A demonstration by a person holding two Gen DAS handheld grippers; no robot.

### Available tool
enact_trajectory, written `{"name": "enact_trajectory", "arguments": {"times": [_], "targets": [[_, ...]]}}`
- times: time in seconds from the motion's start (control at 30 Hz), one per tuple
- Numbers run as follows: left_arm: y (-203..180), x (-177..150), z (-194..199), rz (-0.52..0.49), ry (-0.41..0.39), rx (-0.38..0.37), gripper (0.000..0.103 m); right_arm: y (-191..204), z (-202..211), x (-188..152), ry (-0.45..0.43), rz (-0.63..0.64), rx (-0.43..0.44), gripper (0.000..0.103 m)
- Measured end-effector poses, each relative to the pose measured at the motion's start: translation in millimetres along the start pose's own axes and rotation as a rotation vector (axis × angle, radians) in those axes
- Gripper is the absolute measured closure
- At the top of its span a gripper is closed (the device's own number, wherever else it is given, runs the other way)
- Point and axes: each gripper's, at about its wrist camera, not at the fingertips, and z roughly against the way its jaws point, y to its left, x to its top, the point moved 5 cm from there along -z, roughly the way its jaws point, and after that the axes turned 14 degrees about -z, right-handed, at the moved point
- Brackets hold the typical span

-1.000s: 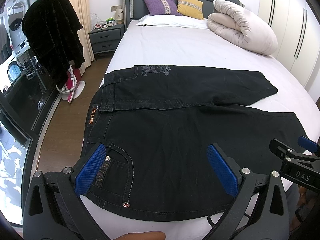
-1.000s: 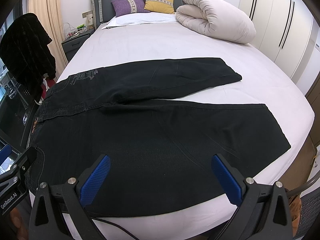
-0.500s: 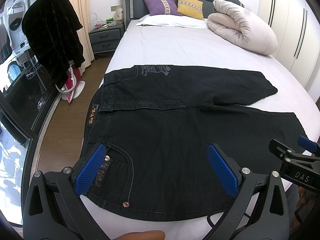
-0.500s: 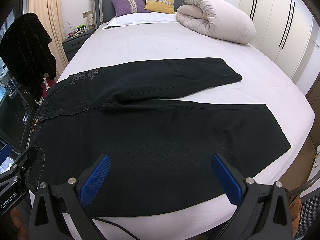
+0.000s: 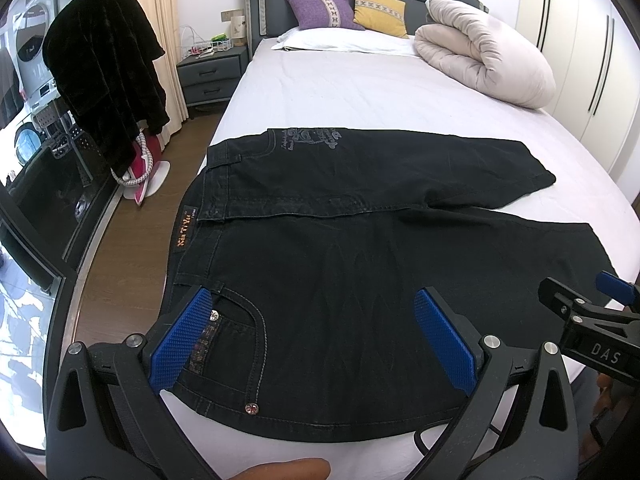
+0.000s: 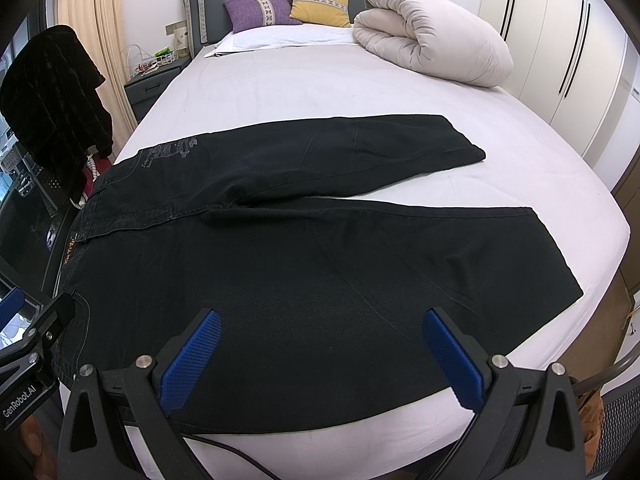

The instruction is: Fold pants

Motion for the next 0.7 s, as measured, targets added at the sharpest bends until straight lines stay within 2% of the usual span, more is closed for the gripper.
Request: {"name": "enact_trajectory", "arguments": {"times": [0.3,0.37,0.43,0.53,0.7], "targets": [[1,2,-3,-0.033,-0.028,0.001,0.000,3,-3,-4,0.009,0.006,0.011,0.000],[5,4,-7,-0.027,-0.025,-0.029,0.000,2,-6,-1,0.011,0.008,0.025,0.000],[11,7,-17,-0.004,-0.014,-0.095,0.000,1,-8,4,0.012,0.011,0.061,0.000],[17,8,-38,0.007,0.029,-0.179,0.000,6,-10,13,0.002,0.045,0.118,0.000],[16,-1,-80,-0.036,0.150,-0.214,0.000,9,-23,33,0.017,0.080,0.219,0.000]]}}
